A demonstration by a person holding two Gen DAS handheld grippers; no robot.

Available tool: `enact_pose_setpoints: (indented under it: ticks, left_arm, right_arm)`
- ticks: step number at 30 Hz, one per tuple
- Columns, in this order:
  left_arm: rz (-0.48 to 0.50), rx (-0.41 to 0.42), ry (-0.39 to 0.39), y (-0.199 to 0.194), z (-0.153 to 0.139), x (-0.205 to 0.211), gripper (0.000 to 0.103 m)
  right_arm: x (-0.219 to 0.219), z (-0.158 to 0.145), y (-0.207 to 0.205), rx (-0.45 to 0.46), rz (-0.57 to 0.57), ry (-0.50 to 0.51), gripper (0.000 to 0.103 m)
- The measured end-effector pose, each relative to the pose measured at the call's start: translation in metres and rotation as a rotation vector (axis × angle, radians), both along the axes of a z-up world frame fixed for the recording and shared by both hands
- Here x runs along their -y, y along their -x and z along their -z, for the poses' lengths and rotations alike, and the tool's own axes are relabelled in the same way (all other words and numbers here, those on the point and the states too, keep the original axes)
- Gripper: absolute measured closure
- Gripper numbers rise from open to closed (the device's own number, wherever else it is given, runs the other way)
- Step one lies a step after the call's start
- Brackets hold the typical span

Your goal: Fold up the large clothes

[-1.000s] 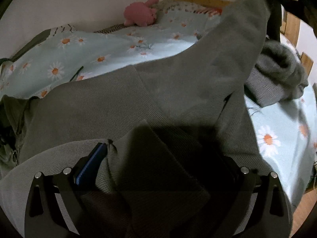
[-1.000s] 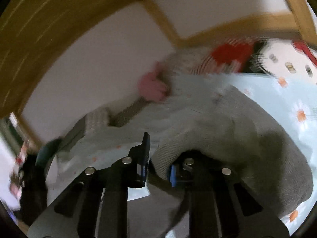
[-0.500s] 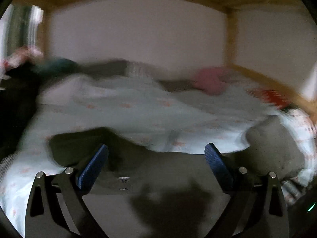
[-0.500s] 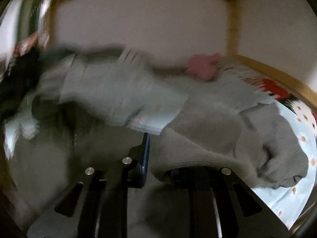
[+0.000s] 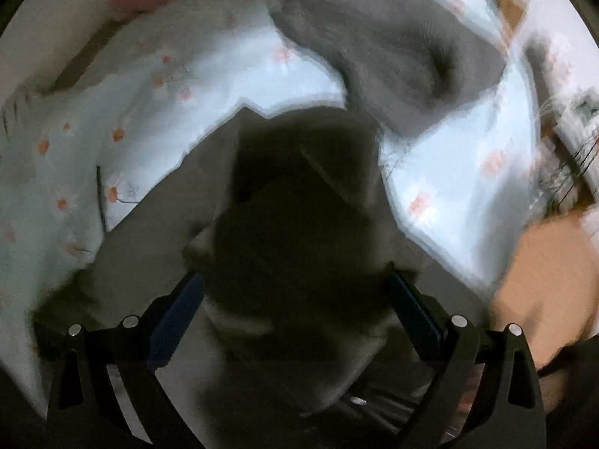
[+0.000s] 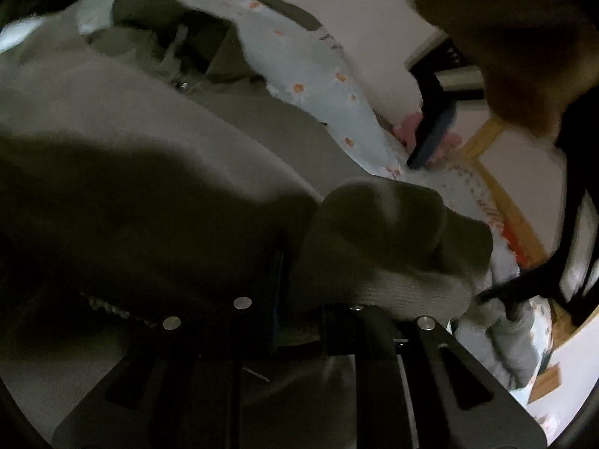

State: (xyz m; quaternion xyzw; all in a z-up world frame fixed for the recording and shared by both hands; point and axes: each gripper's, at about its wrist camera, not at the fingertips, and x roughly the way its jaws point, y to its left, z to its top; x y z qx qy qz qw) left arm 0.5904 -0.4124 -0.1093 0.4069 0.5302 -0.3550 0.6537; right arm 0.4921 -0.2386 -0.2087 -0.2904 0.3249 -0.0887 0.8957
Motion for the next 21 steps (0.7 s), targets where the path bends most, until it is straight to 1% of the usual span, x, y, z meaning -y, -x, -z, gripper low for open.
enact_pose_setpoints:
  ticks: [1,2,3,4,5,6,7,8,9,10,11,12,13,14,15,16,17,18,19,20,21]
  left_arm:
    - [0.020,0.005,-0.056,-0.001,0.009,0.008,0.011]
    - [0.031,-0.023,-0.062,-0.003,0.012,0.015,0.018]
    - [0.022,-0.061,-0.063,-0.008,0.014,0.016,0.044]
    - [-0.003,-0.094,-0.059,-0.014,0.016,0.016,0.064]
    - [-0.059,-0.114,-0.032,-0.022,0.014,0.014,0.066]
    - [-0.114,-0.144,0.017,-0.031,0.009,0.008,0.072]
    - [-0.164,-0.169,0.071,-0.039,0.004,0.000,0.074]
    - [-0.219,-0.186,0.138,-0.046,-0.005,-0.012,0.075]
    - [-0.269,-0.205,0.230,-0.052,-0.018,-0.028,0.076]
    - [-0.296,-0.218,0.310,-0.055,-0.031,-0.045,0.078]
    - [-0.313,-0.224,0.367,-0.055,-0.041,-0.058,0.080]
    - [-0.335,-0.229,0.461,-0.052,-0.059,-0.081,0.080]
    - [-0.339,-0.227,0.525,-0.044,-0.070,-0.099,0.080]
    - [-0.340,-0.215,0.571,-0.038,-0.082,-0.115,0.080]
    - [-0.348,-0.183,0.614,-0.031,-0.094,-0.134,0.080]
    - [-0.354,-0.150,0.641,-0.024,-0.103,-0.150,0.080]
    - [-0.364,-0.119,0.662,-0.018,-0.108,-0.168,0.079]
    - [-0.379,-0.100,0.671,-0.012,-0.110,-0.180,0.079]
    - [-0.407,-0.087,0.692,-0.010,-0.112,-0.198,0.080]
    - [-0.427,-0.079,0.723,-0.009,-0.114,-0.213,0.080]
    - [-0.437,-0.065,0.769,-0.007,-0.119,-0.229,0.080]
  right_arm:
    - [-0.003,0.001,0.002,0.005,-0.007,0.015,0.086]
    - [-0.005,-0.001,0.002,0.009,-0.005,0.009,0.085]
    - [-0.005,-0.001,0.004,0.011,-0.005,0.004,0.085]
    - [-0.005,-0.002,0.004,0.015,-0.007,0.006,0.085]
    - [-0.004,-0.004,0.007,0.017,-0.008,0.008,0.084]
    - [-0.003,-0.005,0.008,0.022,-0.008,0.007,0.084]
    - [-0.002,-0.007,0.010,0.032,-0.010,0.012,0.084]
    - [-0.001,-0.008,0.012,0.043,-0.010,0.012,0.084]
    - [0.000,-0.013,0.016,0.066,-0.007,0.004,0.084]
    - [0.001,-0.020,0.021,0.096,-0.010,-0.005,0.084]
    - [0.000,-0.026,0.025,0.123,-0.020,-0.012,0.084]
    - [-0.001,-0.032,0.028,0.149,-0.027,-0.017,0.084]
    - [-0.003,-0.037,0.030,0.173,-0.034,-0.026,0.084]
    - [-0.007,-0.046,0.037,0.203,-0.055,-0.051,0.080]
    - [-0.010,-0.052,0.043,0.213,-0.083,-0.075,0.061]
    - [-0.016,-0.060,0.053,0.219,-0.150,-0.117,0.044]
    - [-0.021,-0.067,0.065,0.234,-0.221,-0.148,0.010]
    - [-0.022,-0.072,0.074,0.258,-0.260,-0.161,0.005]
    - [-0.020,-0.083,0.087,0.282,-0.283,-0.197,0.005]
    - [-0.015,-0.091,0.092,0.273,-0.294,-0.246,0.005]
    - [-0.001,-0.103,0.099,0.264,-0.311,-0.345,0.005]
